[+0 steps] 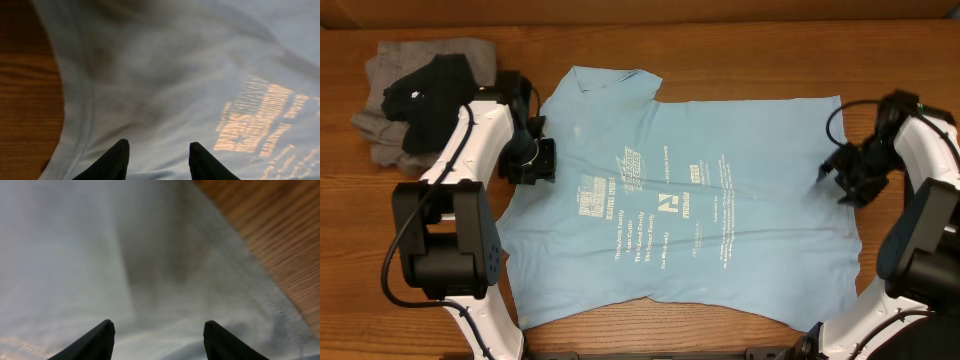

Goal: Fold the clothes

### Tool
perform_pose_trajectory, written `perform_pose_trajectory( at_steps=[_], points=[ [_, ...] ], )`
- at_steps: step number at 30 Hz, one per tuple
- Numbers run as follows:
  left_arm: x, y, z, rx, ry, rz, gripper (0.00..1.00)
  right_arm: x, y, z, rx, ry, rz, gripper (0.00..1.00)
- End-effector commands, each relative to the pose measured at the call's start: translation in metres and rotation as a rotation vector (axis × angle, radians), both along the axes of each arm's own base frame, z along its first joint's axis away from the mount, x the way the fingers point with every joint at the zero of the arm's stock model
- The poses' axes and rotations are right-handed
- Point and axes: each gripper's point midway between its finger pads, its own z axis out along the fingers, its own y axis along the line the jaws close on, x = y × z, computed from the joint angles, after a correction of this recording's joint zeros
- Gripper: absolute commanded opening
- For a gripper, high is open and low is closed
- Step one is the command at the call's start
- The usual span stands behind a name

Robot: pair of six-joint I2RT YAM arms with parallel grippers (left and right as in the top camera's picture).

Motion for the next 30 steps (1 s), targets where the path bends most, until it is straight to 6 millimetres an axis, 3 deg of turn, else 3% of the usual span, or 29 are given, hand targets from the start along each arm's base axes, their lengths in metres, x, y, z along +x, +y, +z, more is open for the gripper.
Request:
perform_pose_trajectory(
  at_steps=[1, 7, 10, 12, 15, 16, 20, 25, 27, 30],
  points=[
    [-0.014, 0.019, -0.017, 0.039, 0.054, 0.066, 0.4, -0.017, -0.004, -0.015, -0.002, 0.045, -0.032, 0.59],
    [-0.035, 0.029, -0.045, 0.03, 0.09, 0.105, 0.41, -0.03, -0.002, -0.037, -0.017, 0.065, -0.046, 0.59],
    [-0.05, 0.029, -0.058, 0.034, 0.122, 0.104, 0.41, -0.045, -0.014, -0.041, -0.101, 0.134, -0.089, 0.48],
    [-0.062, 0.031, -0.064, 0.046, 0.152, 0.105, 0.35, -0.056, -0.024, -0.04, -0.165, 0.185, -0.117, 0.41],
    [-0.082, 0.042, -0.066, 0.087, 0.219, 0.116, 0.09, -0.069, -0.027, -0.037, -0.184, 0.241, -0.143, 0.31],
    [-0.089, 0.05, -0.064, 0.119, 0.248, 0.135, 0.05, -0.072, -0.027, -0.036, -0.18, 0.254, -0.144, 0.29],
    [-0.118, 0.081, -0.051, 0.248, 0.358, 0.218, 0.04, -0.084, -0.031, -0.031, -0.203, 0.301, -0.137, 0.25],
    [-0.135, 0.099, -0.04, 0.245, 0.412, 0.286, 0.04, -0.085, -0.032, -0.019, -0.216, 0.285, -0.138, 0.25],
    [-0.138, 0.103, -0.034, 0.241, 0.41, 0.299, 0.04, -0.084, -0.032, -0.012, -0.222, 0.266, -0.14, 0.25],
    [-0.129, 0.101, -0.027, 0.208, 0.351, 0.302, 0.15, -0.078, -0.033, 0.0, -0.233, 0.211, -0.148, 0.27]
  ],
)
